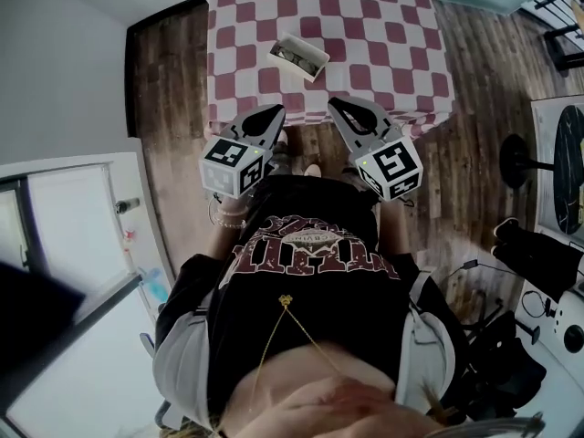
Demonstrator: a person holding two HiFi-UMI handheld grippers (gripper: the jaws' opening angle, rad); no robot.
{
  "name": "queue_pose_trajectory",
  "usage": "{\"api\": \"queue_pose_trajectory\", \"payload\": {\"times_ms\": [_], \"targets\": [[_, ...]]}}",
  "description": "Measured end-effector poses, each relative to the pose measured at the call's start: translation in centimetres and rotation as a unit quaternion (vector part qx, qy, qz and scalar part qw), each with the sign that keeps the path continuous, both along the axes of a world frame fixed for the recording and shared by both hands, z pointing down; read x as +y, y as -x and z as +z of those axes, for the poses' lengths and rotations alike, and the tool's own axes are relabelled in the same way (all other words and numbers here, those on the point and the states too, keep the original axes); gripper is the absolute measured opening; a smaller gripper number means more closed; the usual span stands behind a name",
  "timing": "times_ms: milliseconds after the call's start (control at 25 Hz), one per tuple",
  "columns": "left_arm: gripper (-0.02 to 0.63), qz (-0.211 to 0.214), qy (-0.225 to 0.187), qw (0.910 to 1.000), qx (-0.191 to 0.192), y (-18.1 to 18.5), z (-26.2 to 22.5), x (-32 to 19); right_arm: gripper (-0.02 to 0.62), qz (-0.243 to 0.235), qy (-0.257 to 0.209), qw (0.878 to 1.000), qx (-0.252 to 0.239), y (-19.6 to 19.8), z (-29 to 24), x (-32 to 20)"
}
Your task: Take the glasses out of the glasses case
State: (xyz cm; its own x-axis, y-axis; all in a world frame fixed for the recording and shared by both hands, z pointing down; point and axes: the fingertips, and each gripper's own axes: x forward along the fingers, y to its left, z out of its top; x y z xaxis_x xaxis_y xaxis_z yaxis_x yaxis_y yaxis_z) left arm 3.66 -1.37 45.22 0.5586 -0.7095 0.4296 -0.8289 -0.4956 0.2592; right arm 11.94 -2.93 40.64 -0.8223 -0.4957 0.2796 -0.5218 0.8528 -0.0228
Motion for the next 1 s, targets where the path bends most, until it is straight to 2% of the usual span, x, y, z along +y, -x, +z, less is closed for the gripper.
{"api": "queue_pose_trajectory", "payload": {"times_ms": [360,760,1000], "targets": [[-0.002,0.043,-0.002,0.9991,0.002,0.5,-0.3,-4.4,0.026,0.028,0.009,1.0,0.008,0.9,0.6,-3.0],[-0.002,0.077,0.002,0.997,-0.003,2.8,0.2,-9.0,0.026,0.055,0.009,0.998,0.038,3.0,1.5,-7.1],[-0.002,0.095,0.009,0.9955,0.008,4.4,0.6,-11.4,0.026,0.07,0.016,0.996,0.051,4.8,2.3,-9.2]]}}
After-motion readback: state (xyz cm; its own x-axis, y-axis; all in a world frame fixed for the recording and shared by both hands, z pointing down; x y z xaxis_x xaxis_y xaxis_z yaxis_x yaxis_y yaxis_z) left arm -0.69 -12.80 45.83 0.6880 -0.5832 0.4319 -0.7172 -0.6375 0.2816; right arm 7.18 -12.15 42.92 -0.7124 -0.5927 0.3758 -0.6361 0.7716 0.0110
